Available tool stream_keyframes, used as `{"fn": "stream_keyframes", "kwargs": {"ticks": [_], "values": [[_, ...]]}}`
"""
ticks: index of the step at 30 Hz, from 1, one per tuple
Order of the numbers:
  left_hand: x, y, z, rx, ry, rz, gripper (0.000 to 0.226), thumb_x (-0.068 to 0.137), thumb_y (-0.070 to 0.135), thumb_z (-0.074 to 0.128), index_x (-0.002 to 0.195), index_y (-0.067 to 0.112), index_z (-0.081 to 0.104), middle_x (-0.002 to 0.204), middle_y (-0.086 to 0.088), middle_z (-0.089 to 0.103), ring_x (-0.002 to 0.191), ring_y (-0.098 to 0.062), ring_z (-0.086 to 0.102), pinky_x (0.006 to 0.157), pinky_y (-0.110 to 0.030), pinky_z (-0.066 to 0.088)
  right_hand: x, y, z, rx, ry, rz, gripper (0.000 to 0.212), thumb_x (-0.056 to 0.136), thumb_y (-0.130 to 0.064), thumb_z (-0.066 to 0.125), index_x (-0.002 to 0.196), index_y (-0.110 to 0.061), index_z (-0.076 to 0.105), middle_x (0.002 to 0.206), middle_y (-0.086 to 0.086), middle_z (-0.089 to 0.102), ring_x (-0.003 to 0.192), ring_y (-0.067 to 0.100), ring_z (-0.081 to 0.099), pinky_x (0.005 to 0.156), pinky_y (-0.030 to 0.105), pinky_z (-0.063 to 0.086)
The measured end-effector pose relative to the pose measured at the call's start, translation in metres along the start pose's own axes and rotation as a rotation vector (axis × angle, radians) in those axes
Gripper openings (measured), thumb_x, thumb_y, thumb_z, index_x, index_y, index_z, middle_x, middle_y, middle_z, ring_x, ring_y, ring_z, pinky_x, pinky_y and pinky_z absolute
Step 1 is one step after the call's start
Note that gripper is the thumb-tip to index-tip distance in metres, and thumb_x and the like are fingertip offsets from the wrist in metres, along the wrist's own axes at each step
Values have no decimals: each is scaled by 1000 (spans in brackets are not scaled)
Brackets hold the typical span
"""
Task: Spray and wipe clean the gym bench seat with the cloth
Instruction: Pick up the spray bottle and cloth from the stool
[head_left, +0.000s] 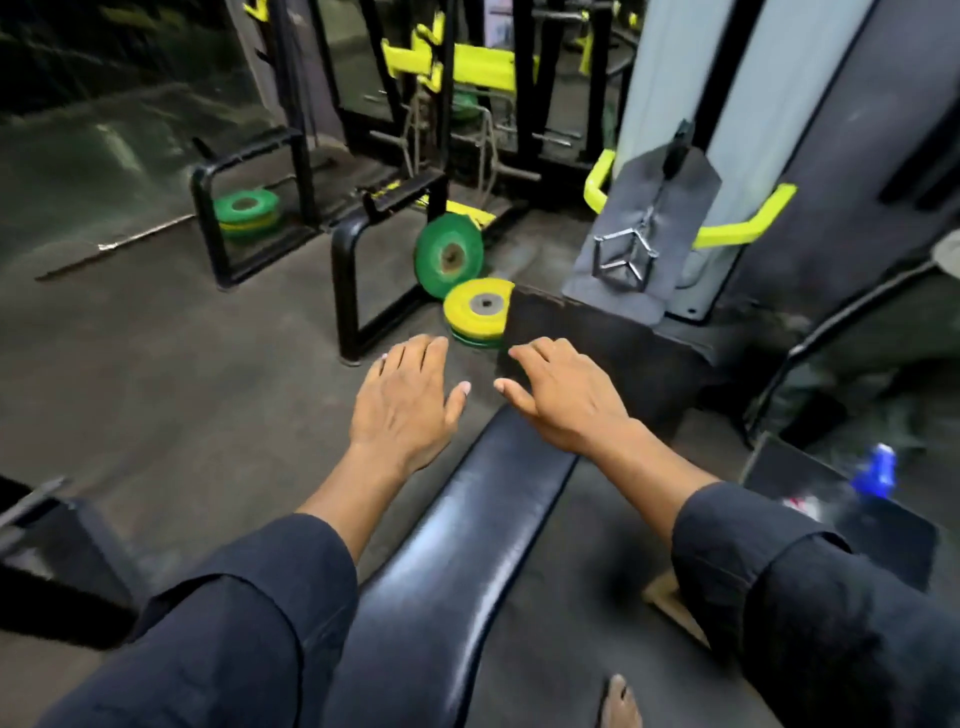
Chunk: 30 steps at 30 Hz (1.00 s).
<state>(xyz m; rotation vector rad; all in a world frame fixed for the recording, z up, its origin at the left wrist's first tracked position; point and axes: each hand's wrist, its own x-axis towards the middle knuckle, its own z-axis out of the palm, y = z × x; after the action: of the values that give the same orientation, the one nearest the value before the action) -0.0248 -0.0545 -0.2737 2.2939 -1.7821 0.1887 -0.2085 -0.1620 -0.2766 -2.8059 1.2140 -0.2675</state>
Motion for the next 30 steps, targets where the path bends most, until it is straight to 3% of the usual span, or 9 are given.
{"fn": "stream_keyframes", "kwargs": {"ticks": [10, 20, 26, 30], "values": [[1, 122, 76, -87, -197, 170, 59, 105, 48, 54, 151, 11, 49, 150, -10, 57, 137, -34, 55, 113, -47, 44, -92, 116, 38, 84, -74, 314, 54, 108, -61, 44, 139, -19, 60, 132, 3, 64, 122, 29, 58, 96, 46, 52], [8, 264, 146, -72, -401, 360, 60, 105, 48, 56, 151, 10, 51, 150, -12, 57, 135, -37, 57, 111, -49, 46, -183, 244, 81, 153, -172, 516, 51, 109, -59, 43, 132, -17, 60, 128, 6, 63, 123, 32, 57, 95, 48, 52], [9, 323, 180, -66, -495, 460, 63, 104, 52, 55, 153, 13, 50, 149, -8, 58, 134, -33, 58, 112, -45, 47, -230, 292, 95, 205, -240, 666, 51, 109, -57, 43, 136, -17, 59, 136, 9, 64, 136, 34, 54, 109, 48, 48], [24, 353, 209, -67, -575, 554, 67, 104, 54, 53, 158, 14, 44, 155, -7, 53, 139, -31, 54, 116, -43, 43, -249, 314, 107, 246, -287, 806, 48, 108, -55, 44, 135, -18, 59, 139, 8, 64, 136, 32, 53, 106, 45, 50]]}}
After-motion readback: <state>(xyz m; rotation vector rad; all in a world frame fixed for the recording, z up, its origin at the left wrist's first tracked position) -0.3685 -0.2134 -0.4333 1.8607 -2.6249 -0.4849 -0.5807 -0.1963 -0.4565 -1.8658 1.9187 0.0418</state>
